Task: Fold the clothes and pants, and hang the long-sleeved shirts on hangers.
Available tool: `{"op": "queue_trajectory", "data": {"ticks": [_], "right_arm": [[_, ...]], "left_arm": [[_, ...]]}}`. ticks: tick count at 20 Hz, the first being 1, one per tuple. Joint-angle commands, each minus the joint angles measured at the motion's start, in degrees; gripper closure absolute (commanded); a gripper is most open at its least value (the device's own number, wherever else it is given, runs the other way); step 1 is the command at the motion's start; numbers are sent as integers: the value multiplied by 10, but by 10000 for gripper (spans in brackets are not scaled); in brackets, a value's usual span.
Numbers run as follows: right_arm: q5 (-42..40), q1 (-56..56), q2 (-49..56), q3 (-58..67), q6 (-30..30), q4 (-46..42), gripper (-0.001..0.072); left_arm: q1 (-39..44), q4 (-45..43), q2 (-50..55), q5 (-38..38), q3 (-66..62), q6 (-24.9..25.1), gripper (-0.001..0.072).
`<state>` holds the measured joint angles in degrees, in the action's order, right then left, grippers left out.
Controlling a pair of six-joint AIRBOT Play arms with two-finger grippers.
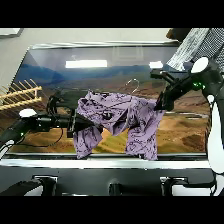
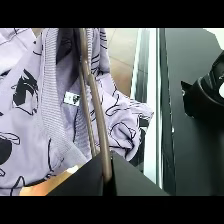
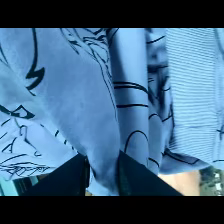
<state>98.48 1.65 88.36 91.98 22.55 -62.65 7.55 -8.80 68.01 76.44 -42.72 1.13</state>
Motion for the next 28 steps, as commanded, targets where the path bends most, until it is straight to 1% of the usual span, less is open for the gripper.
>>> {"op": "queue_trajectory", "data": {"ticks": [1, 2, 3, 4, 5, 6, 7, 9, 11, 13, 15, 17, 18, 19, 20, 21, 23, 25, 26, 28], "right_arm": [[16, 0, -13, 1, -2, 6, 685], [14, 0, -21, 1, -2, 3, 685], [15, 0, -28, 1, 9, -4, 685], [15, 0, -35, 1, 28, -14, 685], [15, 0, -41, 1, 46, -19, 686], [17, 0, -48, 1, 57, -19, 686], [20, 0, -55, 1, 64, -19, 686], [19, 0, -73, 1, 69, -19, 686], [19, 0, -92, 1, 69, -19, 686], [16, 0, -114, 1, 72, -19, 686], [6, 0, -136, 1, 98, -19, 686], [-4, 0, -152, 1, 144, -12, 686], [-10, 0, -158, 1, 169, -7, 686], [-16, 0, -163, 1, 192, -2, 686], [-21, 0, -167, 1, 210, 2, 686], [-25, 0, -170, 1, 230, 8, 686], [-25, 0, -176, 1, 266, 26, 686], [-23, -1, -178, 1, 282, 51, 686], [-24, -1, -179, 1, 283, 63, 686], [-24, -1, -179, 1, 283, 78, 685]], "left_arm": [[0, -2, 0, -11, -1, -38, 540], [-2, -2, 0, -32, -1, -78, 392], [-7, -2, 0, -57, -1, -129, 219], [-13, -2, 0, -91, -1, -198, 78], [-23, -2, 0, -118, -1, -257, 76], [-39, -2, 0, -131, -1, -300, 62], [-57, -2, 0, -135, -1, -326, 24], [-105, -9, -4, -133, -1, -403, 24], [-148, -40, -13, -132, -1, -443, 25], [-181, -94, -26, -128, -1, -492, 25], [-170, -166, -44, -113, 1, -554, 28], [-114, -194, -69, -131, 18, -593, 28], [-66, -203, -80, -159, 27, -616, 28], [-11, -221, -88, -200, 33, -649, 28], [54, -244, -90, -256, 35, -693, 28], [122, -262, -88, -325, 35, -725, 28], [242, -271, -84, -491, 35, -770, 30], [329, -271, -70, -641, 35, -824, 31], [355, -271, -59, -680, 34, -849, 31], [377, -271, -25, -696, 21, -897, 31]]}}
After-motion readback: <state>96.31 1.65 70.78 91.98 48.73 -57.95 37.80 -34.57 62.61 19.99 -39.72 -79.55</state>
